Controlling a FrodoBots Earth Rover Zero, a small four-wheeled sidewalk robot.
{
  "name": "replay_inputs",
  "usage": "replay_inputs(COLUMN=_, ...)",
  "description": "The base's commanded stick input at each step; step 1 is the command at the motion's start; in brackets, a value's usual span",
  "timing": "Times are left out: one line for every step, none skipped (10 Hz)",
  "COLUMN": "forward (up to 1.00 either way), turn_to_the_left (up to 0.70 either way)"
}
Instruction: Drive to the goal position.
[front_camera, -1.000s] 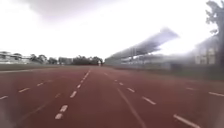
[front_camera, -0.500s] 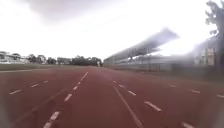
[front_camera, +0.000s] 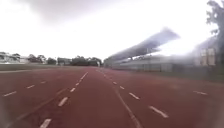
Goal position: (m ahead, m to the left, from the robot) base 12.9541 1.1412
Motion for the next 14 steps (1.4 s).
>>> replay_inputs(forward=0.45, turn_to_the_left=0.00)
replay_inputs(forward=0.45, turn_to_the_left=0.00)
replay_inputs(forward=0.45, turn_to_the_left=0.00)
replay_inputs(forward=0.45, turn_to_the_left=0.00)
replay_inputs(forward=0.45, turn_to_the_left=0.00)
replay_inputs(forward=0.45, turn_to_the_left=0.00)
replay_inputs(forward=0.45, turn_to_the_left=0.00)
replay_inputs(forward=0.45, turn_to_the_left=0.00)
replay_inputs(forward=0.45, turn_to_the_left=0.00)
replay_inputs(forward=0.45, turn_to_the_left=0.00)
replay_inputs(forward=0.45, turn_to_the_left=0.00)
replay_inputs(forward=0.45, turn_to_the_left=0.00)
replay_inputs(forward=0.45, turn_to_the_left=0.00)
replay_inputs(forward=0.45, turn_to_the_left=0.00)
